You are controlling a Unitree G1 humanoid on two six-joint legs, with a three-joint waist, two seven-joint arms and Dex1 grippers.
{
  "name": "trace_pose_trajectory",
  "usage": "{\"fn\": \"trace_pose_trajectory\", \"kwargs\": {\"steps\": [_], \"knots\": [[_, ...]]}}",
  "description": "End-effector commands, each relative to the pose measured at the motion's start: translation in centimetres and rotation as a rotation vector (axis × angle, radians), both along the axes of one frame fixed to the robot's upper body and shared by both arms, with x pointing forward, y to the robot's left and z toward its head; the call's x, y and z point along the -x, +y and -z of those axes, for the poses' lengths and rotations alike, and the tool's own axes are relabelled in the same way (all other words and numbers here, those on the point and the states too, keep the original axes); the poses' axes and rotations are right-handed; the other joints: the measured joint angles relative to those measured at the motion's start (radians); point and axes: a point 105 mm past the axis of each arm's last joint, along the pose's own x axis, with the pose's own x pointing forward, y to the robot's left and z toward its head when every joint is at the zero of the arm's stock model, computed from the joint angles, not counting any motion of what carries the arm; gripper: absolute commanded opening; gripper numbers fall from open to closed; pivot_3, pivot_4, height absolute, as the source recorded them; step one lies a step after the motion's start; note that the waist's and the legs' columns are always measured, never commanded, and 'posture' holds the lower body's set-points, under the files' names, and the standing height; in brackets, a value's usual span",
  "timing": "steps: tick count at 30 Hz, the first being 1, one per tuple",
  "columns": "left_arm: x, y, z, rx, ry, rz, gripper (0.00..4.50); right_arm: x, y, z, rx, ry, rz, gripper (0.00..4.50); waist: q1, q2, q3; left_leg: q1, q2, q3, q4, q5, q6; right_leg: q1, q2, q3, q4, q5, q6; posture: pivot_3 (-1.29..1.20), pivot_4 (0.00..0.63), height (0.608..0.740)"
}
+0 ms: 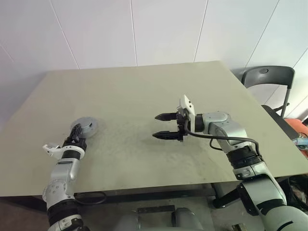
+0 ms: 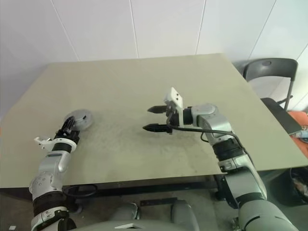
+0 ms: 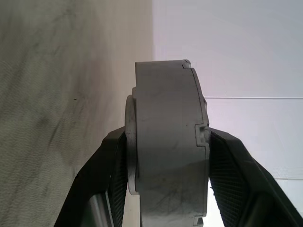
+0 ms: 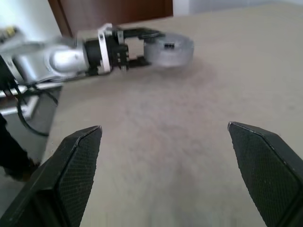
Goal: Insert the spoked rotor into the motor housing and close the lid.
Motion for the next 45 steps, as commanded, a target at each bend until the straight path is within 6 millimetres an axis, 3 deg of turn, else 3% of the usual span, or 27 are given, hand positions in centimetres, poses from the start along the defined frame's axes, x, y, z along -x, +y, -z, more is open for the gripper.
{"fn": "trace_pose_trajectory", "kwargs": {"steps": [1,6,11,12,17,26,29,32,37,41,45], "knots": [[0.1,0.0,-0.7,0.008,0.009,-0.017,2.08,-0.4,-0.1,0.0,0.055,-0.095,-0.012,4.5,-0.001,0.0,0.0,0.0,0.0,0.0,0.0,0.0,0.0,0.0,0.0,0.0,0.0,0.0,0.0,0.0,0.0,0.74],[0.5,-0.1,0.3,0.081,0.134,-0.048,2.08,-0.8,-0.6,1.3,0.128,-0.139,-0.015,4.5,0.002,0.0,0.0,0.0,0.0,0.0,0.0,0.0,0.0,0.001,-0.001,0.0,-0.001,0.0,0.001,0.0,0.0,0.74],[0.0,-0.7,0.0,0.093,0.189,-0.05,2.08,-1.1,-0.5,1.3,0.129,-0.146,-0.011,4.5,0.004,0.0,0.0,0.0,-0.001,0.0,0.001,0.0,0.0,0.001,-0.001,0.0,-0.001,0.003,-0.002,0.0,0.0,0.74],[0.0,-0.8,0.0,0.086,0.205,-0.052,2.82,-1.1,-0.5,1.4,0.129,-0.147,-0.011,4.5,0.004,0.0,0.0,0.0,-0.001,0.0,0.001,0.0,0.0,0.001,-0.001,0.0,-0.001,0.003,-0.002,0.0,0.0,0.74],[0.8,-3.3,-2.6,0.105,0.258,-0.058,4.43,-1.2,-0.7,1.2,0.135,-0.149,-0.011,4.5,0.024,-0.005,0.0,0.0,-0.001,0.0,0.002,0.0,0.0,0.002,-0.001,0.0,-0.001,0.003,-0.002,0.0,0.0,0.74],[4.5,-6.3,-4.4,0.001,0.469,-0.057,4.47,-1.4,-0.9,1.1,0.144,-0.156,-0.01,4.5,0.03,-0.006,0.0,0.002,-0.001,0.0,0.003,0.0,-0.001,0.005,-0.001,0.0,-0.001,0.003,-0.003,0.0,0.0,0.74],[4.7,-8.1,-6.0,-0.239,0.435,0.082,4.47,-1.6,-1.0,1.0,0.139,-0.161,0.003,4.5,0.031,-0.006,0.001,0.002,-0.001,0.0,0.003,0.0,-0.001,0.005,-0.001,0.0,-0.001,0.003,-0.003,0.0,0.0,0.74],[3.5,-9.6,-9.6,-0.504,0.197,0.236,4.47,-1.9,-1.4,1.1,0.135,-0.166,0.027,4.5,0.029,-0.006,0.0,0.003,0.0,0.0,0.003,0.001,-0.001,0.005,0.0,0.0,0.001,0.003,-0.003,0.0,0.0,0.74],[2.6,-11.8,-13.5,-0.936,-0.098,0.476,4.47,-2.2,-2.7,1.6,0.121,-0.165,0.077,4.5,0.023,-0.005,0.0,0.003,0.0,0.001,0.003,0.001,-0.002,0.005,0.001,0.0,0.0,0.002,-0.002,0.0,0.0,0.74],[2.3,-10.1,-11.4,-1.438,-0.106,0.548,4.47,-2.4,-3.7,1.5,0.073,-0.154,0.136,4.5,0.016,-0.003,0.0,0.003,0.0,0.002,-0.001,0.001,-0.002,0.002,0.001,0.001,0.0,0.003,-0.003,0.0,0.0,0.74],[2.5,-8.8,-7.6,-1.639,-0.218,0.638,4.47,-2.0,-5.0,2.1,0.041,-0.14,0.155,4.5,0.017,0.002,0.0,0.002,0.001,0.005,-0.004,0.001,-0.002,-0.001,0.001,0.003,0.0,0.004,-0.005,0.0,0.0,0.74]]}}
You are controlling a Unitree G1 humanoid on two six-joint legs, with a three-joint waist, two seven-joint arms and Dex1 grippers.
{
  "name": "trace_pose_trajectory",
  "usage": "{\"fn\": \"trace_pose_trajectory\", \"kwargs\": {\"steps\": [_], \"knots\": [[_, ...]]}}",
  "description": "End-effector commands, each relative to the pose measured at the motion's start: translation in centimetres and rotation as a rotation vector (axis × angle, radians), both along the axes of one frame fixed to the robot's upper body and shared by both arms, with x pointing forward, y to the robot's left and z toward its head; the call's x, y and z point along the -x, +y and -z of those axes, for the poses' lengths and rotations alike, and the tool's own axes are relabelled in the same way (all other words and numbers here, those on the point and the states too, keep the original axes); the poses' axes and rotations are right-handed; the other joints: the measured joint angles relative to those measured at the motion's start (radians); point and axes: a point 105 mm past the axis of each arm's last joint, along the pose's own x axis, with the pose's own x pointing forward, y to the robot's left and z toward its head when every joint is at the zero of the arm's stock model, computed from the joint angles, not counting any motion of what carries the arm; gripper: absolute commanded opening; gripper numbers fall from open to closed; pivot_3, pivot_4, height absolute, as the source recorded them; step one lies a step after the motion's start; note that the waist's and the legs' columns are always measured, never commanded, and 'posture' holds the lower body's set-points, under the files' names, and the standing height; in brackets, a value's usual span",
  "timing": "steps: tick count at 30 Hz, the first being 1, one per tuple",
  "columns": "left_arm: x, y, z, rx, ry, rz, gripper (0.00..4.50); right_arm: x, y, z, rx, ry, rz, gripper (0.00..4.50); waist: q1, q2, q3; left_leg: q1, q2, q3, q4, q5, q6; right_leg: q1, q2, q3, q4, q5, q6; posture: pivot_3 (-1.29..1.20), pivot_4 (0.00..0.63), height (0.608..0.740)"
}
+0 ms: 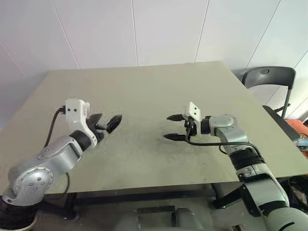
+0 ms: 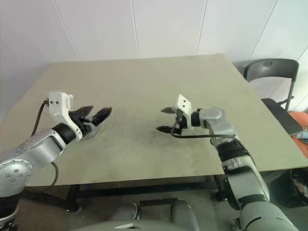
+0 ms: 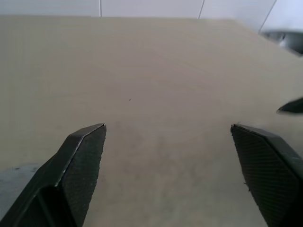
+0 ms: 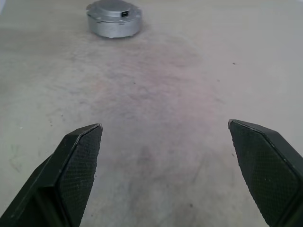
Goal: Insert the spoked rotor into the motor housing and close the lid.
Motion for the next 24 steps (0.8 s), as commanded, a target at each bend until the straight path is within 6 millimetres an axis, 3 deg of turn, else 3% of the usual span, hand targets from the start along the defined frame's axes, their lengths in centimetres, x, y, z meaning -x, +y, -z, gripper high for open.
{"fn": "trace_pose_trajectory", "kwargs": {"steps": [1,3,5,16,24], "knots": [[0.5,0.6,2.6,-0.161,-0.077,0.139,4.47,-0.2,-1.0,-1.0,-0.061,-0.048,0.018,4.5,0.0,0.0,0.0,0.0,0.0,0.0,0.0,0.0,0.0,0.0,0.0,0.0,0.0,0.0,0.0,0.0,0.0,0.74],[1.1,1.0,4.3,-0.23,-0.093,0.203,4.47,-0.3,-1.5,-0.8,-0.068,-0.052,0.033,4.5,0.0,0.0,0.0,-0.001,0.0,0.001,0.0,0.0,0.0,0.0,0.0,0.001,-0.001,0.0,0.0,0.0,0.0,0.74],[1.2,1.4,4.8,-0.257,-0.136,0.224,4.47,-0.7,-1.9,-0.9,-0.084,-0.05,0.06,4.5,0.002,0.0,0.001,-0.001,0.001,0.001,0.001,0.0,0.0,-0.001,0.0,0.001,-0.001,0.0,0.0,0.0,0.0,0.74],[-0.2,3.0,3.7,-0.24,-0.299,0.19,4.47,-1.6,-2.1,-0.1,-0.106,-0.05,0.122,4.5,0.003,0.0,0.001,0.0,0.001,0.001,0.002,0.0,0.0,0.0,0.0,0.001,0.002,-0.001,0.002,0.0,0.0,0.74],[-1.4,2.9,3.4,-0.21,-0.343,0.149,4.47,-1.6,-1.7,-0.1,-0.125,-0.055,0.134,4.5,0.003,0.0,0.0,0.002,0.001,0.0,0.004,0.0,0.0,0.002,0.0,0.001,0.004,-0.001,0.003,0.0,0.0,0.74]]}}
